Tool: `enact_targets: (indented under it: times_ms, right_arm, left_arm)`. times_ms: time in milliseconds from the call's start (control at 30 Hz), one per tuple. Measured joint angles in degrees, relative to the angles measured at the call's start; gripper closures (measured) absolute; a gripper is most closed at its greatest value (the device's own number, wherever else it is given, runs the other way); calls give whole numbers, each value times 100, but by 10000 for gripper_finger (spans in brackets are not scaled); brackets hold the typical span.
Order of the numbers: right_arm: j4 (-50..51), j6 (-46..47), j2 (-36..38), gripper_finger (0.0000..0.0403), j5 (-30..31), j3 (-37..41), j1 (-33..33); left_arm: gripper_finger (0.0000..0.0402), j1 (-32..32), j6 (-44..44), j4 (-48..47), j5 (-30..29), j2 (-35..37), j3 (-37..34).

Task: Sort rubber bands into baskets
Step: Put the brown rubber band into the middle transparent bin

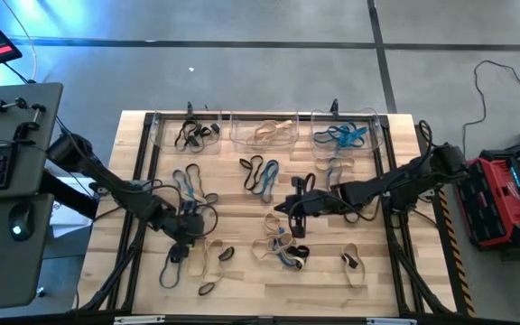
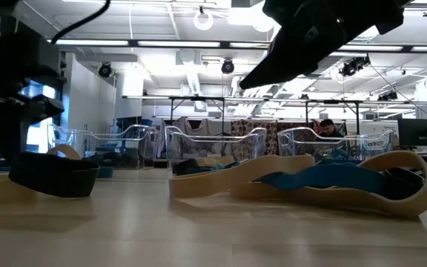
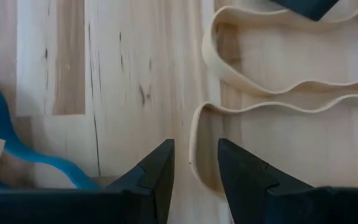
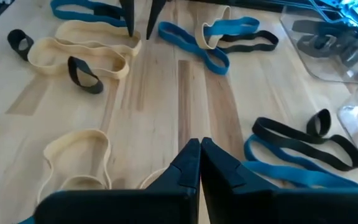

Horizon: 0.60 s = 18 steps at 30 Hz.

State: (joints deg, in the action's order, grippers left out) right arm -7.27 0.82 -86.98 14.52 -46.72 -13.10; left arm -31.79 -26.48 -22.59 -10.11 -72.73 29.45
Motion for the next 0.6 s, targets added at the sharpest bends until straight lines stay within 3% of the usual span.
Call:
enact_targets:
  times_ms: [267,533,600]
  right_arm:
    - [37,-85,0,403,0,0,0]
    - [61,-85,0,403,2,0,0]
    - [61,-85,0,403,2,0,0]
  left_arm:
    - [293,257,-284,36,215,-380,0]
    - [389,298,-59,133,415,-420,134]
    - [396,301,89,137,353,-420,324]
